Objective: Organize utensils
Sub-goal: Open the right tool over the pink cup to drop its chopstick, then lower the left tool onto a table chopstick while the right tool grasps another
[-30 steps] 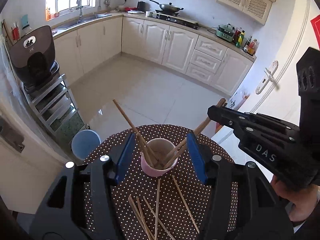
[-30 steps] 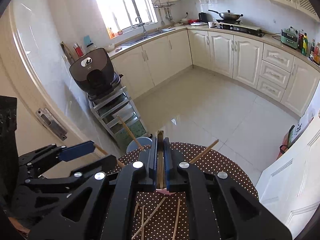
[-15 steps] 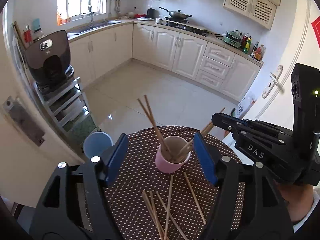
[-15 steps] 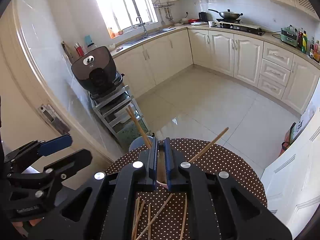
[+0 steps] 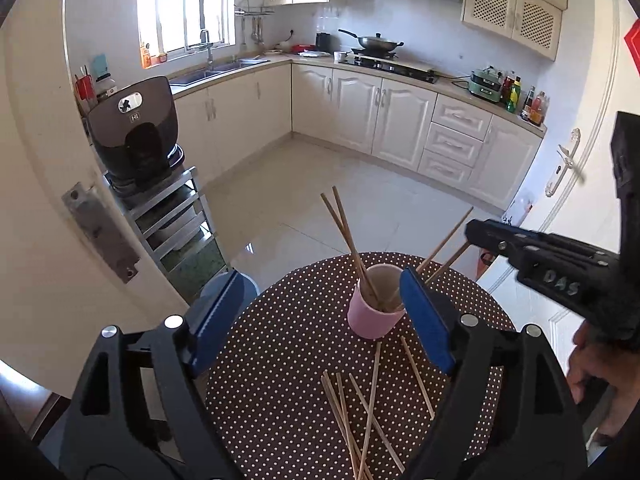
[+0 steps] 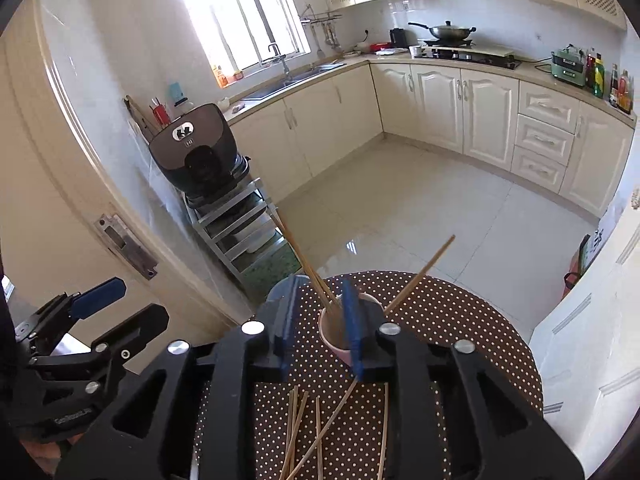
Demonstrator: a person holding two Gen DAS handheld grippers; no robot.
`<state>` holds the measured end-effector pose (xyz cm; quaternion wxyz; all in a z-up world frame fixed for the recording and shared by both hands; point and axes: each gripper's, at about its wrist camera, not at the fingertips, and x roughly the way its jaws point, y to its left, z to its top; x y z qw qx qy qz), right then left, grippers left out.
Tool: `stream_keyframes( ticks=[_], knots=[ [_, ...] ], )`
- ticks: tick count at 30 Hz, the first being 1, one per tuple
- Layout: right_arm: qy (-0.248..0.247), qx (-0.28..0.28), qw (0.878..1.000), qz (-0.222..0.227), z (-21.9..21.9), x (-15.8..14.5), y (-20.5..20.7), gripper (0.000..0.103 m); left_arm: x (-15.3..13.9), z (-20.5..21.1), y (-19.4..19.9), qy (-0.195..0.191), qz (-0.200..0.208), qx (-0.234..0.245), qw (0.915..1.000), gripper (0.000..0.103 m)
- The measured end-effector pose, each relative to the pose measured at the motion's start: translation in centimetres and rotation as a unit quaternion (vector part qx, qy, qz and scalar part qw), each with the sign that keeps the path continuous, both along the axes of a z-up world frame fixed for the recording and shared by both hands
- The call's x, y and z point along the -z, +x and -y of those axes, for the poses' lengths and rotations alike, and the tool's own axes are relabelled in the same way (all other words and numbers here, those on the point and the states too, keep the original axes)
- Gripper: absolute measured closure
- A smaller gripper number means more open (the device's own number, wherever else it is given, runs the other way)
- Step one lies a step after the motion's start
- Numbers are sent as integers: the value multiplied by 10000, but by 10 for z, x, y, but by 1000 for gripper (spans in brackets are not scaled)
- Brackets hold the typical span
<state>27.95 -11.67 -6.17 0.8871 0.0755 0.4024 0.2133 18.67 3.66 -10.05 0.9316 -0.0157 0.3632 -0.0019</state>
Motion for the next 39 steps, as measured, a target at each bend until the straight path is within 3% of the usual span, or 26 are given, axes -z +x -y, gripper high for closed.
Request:
stream_keyframes(
  ticks=[5, 13, 20, 28, 39],
  knots=[
    [-74, 137, 9999, 52, 14, -4, -22, 77, 10, -2, -11, -36, -99, 95, 9999, 23],
    [-104, 407, 9988, -246, 35, 15, -42, 77, 40, -3, -20, -146, -412, 233, 9988, 23],
    [-212, 536, 9944, -883, 44, 64, -50, 77, 96, -11, -13, -566, -1207, 242, 9908, 23],
    [-295, 509, 9853, -1607, 52, 122, -45, 77, 145, 15, 3, -674, -1736, 542, 9810, 23],
    [-341, 320, 9738, -2225, 60, 172, -28, 77, 218, 70, 53, -657, -2699, 952, 9559, 60]
  ],
)
